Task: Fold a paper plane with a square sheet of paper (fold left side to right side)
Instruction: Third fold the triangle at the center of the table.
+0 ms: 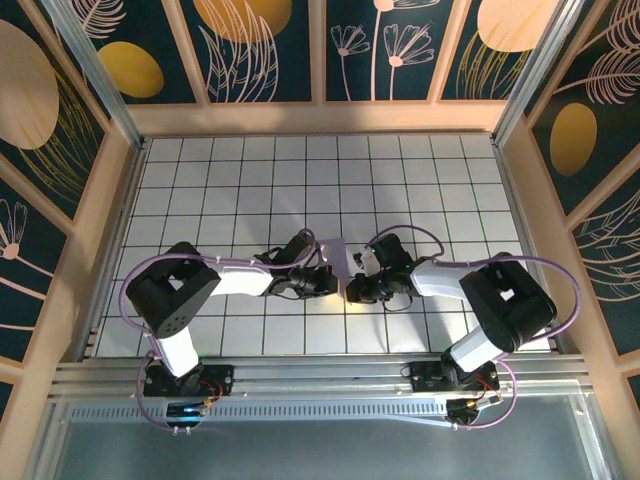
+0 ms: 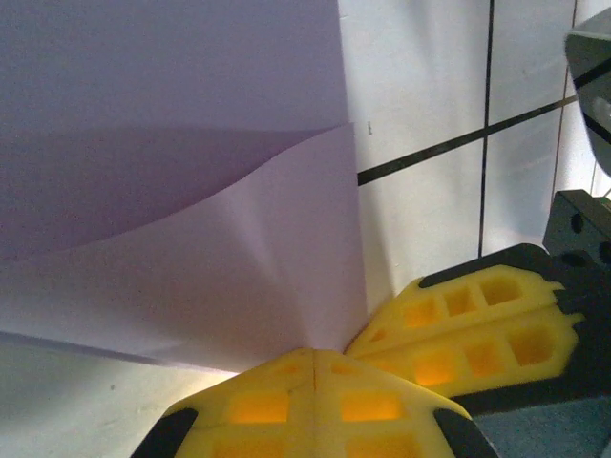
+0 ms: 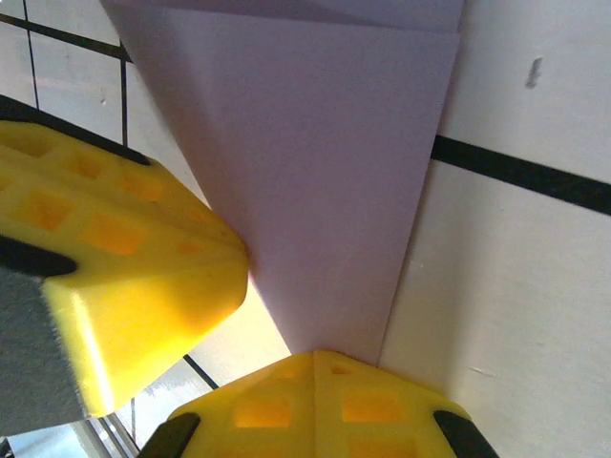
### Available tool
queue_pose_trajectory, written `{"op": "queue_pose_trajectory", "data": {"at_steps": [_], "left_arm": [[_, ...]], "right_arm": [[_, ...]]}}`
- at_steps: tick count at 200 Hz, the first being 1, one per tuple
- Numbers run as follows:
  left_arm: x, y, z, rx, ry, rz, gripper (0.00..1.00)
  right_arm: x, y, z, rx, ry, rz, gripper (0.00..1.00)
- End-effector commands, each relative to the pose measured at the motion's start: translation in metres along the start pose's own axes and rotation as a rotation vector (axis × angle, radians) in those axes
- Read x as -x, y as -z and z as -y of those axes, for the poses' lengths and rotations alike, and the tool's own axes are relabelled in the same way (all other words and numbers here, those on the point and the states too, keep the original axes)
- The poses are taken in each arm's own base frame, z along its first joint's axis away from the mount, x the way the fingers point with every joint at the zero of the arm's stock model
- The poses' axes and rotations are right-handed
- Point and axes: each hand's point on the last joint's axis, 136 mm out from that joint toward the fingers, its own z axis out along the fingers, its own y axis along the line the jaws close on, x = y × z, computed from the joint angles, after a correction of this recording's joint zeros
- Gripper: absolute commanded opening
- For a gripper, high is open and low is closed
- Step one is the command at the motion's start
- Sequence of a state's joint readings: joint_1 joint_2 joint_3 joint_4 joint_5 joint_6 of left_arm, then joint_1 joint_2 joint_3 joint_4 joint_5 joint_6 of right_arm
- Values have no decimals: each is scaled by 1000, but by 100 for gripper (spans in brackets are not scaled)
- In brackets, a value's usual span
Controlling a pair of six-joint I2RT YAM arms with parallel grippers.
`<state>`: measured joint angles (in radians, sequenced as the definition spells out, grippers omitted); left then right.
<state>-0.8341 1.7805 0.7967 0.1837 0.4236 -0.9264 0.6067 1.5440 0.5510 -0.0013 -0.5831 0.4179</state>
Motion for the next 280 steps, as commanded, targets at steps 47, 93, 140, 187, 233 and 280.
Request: {"op": "queue_pose_trajectory", "data": {"at_steps": [47,93,140,187,233,280], "left_arm": [[7,-5,14,-45,-5,6,3],[8,-8,13,-40,0,-4,2],[6,-10,-2,27,35,-1,1],[5,-12,-17,91,60,2,0],[6,-11,-33,154,90,12,0],[16,-2,-47,195,121,57,0]], "right_arm": [[-24,-8,40,-177,-52,-71,0],[-24,-8,42,-184,-54,-75,0],[-26,-8,44,-190,-57,-80,0],[-29,-8,45,-197,-59,-93,0],[-32,-7,45,-201,-59,-105,0],[-32,-6,47,-211,-60,-109,0]]}}
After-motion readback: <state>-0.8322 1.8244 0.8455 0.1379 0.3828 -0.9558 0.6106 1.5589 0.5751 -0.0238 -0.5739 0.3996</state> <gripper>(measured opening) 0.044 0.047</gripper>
